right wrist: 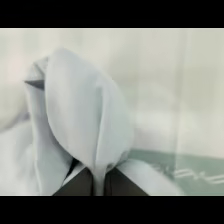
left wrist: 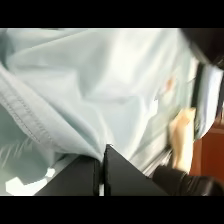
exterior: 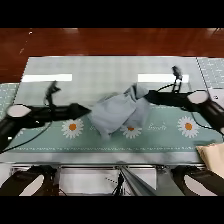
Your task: Fold the shirts.
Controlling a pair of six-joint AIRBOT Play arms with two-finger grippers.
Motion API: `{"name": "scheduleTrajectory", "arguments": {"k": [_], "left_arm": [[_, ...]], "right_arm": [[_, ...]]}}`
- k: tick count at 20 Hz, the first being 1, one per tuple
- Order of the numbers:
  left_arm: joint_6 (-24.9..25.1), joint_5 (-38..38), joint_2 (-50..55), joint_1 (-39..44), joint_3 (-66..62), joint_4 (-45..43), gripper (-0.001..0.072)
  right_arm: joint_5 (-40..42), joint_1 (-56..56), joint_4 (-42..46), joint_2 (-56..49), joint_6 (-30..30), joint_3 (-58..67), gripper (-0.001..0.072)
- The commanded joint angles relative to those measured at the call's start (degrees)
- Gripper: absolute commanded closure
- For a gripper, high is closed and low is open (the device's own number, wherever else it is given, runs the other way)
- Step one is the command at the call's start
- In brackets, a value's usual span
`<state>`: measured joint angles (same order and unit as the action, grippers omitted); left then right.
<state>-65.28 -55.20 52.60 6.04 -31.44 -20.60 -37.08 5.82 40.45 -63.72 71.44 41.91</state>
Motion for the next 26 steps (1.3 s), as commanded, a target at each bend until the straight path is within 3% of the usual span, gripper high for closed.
{"name": "scheduleTrajectory", "arguments": {"k": [1,5,9,13,16,19,21,23,26], "left_arm": [[-1.03,-3.52,-11.8,-11.02,-8.74,0.09,0.0681],[-4.5,-4.37,-18.62,-22.21,-21.68,0.09,0.0681],[-4.9,-6.38,-18.91,-23.52,-34.93,0.11,0.0681],[-4.87,-6.38,-18.67,-23.52,-48.41,0.07,0.0681],[-4.92,-8.22,-18.67,-23.52,-55.28,-3.48,0.0681],[-6.93,-17.38,-18.34,-23.52,-56.52,-14.23,0.0681],[-8.68,-27.78,-16.83,-23.52,-55.6,-20.13,0.0681],[-9.01,-33.16,-15.69,-23.52,-51.78,-21.03,0.0681],[-8.94,-32.22,-15.1,-23.52,-42.36,-21.03,0.0681]], "right_arm": [[-3.54,-6.54,4.94,12.79,-0.22,1.18,0.0677],[-6.12,-7.98,9.44,22.49,-0.22,9.44,0.0677],[-8.72,-7.98,9.62,25.27,-0.2,23.08,0.0678],[-20.94,-7.98,9.68,25.24,4.09,32.96,0.0677],[-36.81,-7.98,10.91,25.24,7.76,34.93,0.0677],[-57.07,-7.98,18.64,24.06,8.76,34.86,0.0677],[-65.18,-7.98,25.05,22.45,9.2,34.21,0.0677],[-65.55,-7.98,26.97,20.65,9.14,32.46,0.0677],[-61.22,-5.55,26.34,16.0,9.16,28.04,0.0678]]}}
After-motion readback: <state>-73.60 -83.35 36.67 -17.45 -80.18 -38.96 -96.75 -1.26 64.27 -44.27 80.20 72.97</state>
